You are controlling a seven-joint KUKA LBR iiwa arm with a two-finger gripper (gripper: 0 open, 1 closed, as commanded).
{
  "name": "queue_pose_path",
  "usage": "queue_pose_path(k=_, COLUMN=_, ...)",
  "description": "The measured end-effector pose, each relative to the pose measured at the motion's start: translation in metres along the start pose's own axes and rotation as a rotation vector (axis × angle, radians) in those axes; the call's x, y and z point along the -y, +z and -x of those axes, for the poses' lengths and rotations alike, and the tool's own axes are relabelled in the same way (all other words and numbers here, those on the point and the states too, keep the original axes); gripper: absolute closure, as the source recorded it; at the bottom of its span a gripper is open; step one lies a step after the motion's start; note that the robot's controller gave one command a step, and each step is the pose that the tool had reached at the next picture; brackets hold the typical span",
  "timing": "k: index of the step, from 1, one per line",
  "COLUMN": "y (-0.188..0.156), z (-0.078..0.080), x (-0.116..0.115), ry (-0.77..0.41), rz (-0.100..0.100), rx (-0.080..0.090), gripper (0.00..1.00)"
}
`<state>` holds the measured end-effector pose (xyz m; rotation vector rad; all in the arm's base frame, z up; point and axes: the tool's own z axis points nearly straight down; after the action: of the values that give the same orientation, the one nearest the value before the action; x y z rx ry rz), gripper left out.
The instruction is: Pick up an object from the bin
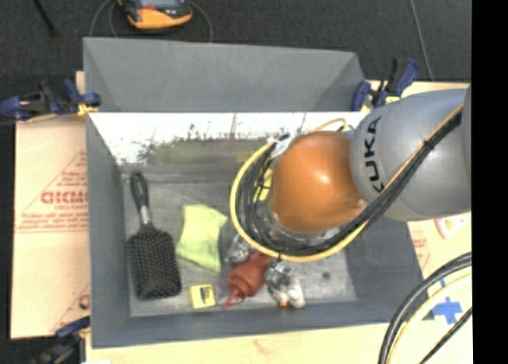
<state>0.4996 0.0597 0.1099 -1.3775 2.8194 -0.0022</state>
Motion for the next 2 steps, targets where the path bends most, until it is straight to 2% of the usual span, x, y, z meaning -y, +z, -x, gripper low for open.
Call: queue_pose_path(k=2, y=-0.0064, z=-0.0002, x=0.0001, ry=0.002, rz=0.001, rx=0.000, gripper=1.00)
